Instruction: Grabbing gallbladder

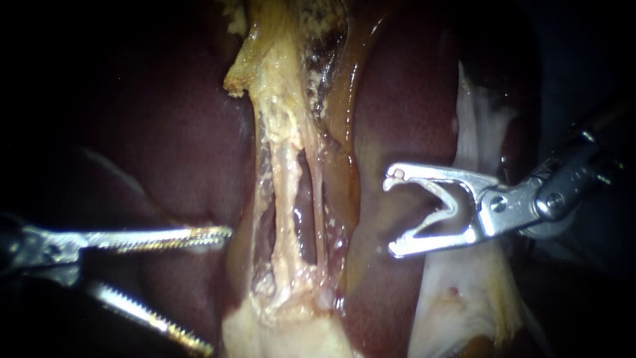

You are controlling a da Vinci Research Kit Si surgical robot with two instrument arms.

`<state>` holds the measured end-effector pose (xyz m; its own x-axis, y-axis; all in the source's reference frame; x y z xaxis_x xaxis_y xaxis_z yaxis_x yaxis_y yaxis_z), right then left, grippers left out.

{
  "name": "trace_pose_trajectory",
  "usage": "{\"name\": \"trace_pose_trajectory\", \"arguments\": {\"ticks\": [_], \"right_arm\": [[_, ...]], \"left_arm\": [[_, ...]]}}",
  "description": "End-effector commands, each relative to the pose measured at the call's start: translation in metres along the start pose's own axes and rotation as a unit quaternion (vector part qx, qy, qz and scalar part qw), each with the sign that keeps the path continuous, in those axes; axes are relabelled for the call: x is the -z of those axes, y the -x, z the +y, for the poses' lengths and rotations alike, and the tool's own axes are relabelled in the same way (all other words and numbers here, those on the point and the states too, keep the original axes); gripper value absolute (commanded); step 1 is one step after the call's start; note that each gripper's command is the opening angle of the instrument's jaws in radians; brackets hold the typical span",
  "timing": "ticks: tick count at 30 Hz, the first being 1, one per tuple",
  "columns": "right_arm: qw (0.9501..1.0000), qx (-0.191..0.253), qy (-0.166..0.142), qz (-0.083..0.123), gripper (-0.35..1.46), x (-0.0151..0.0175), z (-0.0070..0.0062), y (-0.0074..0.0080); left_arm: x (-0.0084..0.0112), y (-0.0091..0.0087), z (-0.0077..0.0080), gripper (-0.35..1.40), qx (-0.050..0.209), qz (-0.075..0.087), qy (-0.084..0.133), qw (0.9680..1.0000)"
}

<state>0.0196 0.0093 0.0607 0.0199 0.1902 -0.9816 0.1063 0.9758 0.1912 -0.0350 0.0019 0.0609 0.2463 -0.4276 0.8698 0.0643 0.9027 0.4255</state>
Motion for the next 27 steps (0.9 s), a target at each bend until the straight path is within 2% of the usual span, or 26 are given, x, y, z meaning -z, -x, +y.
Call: {"name": "trace_pose_trajectory", "arguments": {"ticks": [1,6,9,11,17,20,23,27], "right_arm": [[1.0000,0.000,0.000,0.000,0.56,0.0000,0.0000,0.0000],[1.0000,0.000,0.000,0.000,0.56,0.0000,0.0000,0.0000],[1.0000,0.000,0.000,0.000,0.56,0.0000,0.0000,0.0000],[1.0000,0.000,0.000,0.000,0.56,0.0000,0.0000,0.0000],[1.0000,0.000,0.000,0.000,0.56,0.0000,0.0000,0.0000],[1.0000,0.000,0.000,0.000,0.56,0.0000,0.0000,0.0000],[1.0000,0.000,0.000,0.000,0.56,0.0000,0.0000,0.0000],[1.0000,0.000,-0.001,0.001,0.55,-0.0001,0.0000,0.0000]], "left_arm": [[0.0000,0.0000,0.0000,0.77,0.000,0.000,0.000,1.0000],[0.0001,0.0003,0.0001,0.79,0.001,0.000,0.000,1.0000],[0.0006,0.0014,0.0007,0.81,0.002,0.000,0.007,1.0000],[0.0011,0.0026,0.0014,0.82,0.010,-0.003,0.017,0.9998],[0.0033,0.0068,0.0050,0.86,0.037,-0.032,0.066,0.9966],[0.0042,0.0080,0.0076,0.86,0.053,-0.043,0.112,0.9914],[0.0046,0.0082,0.0098,0.86,0.075,-0.047,0.141,0.9861],[0.0043,0.0072,0.0123,0.82,0.122,-0.049,0.180,0.9748]]}}
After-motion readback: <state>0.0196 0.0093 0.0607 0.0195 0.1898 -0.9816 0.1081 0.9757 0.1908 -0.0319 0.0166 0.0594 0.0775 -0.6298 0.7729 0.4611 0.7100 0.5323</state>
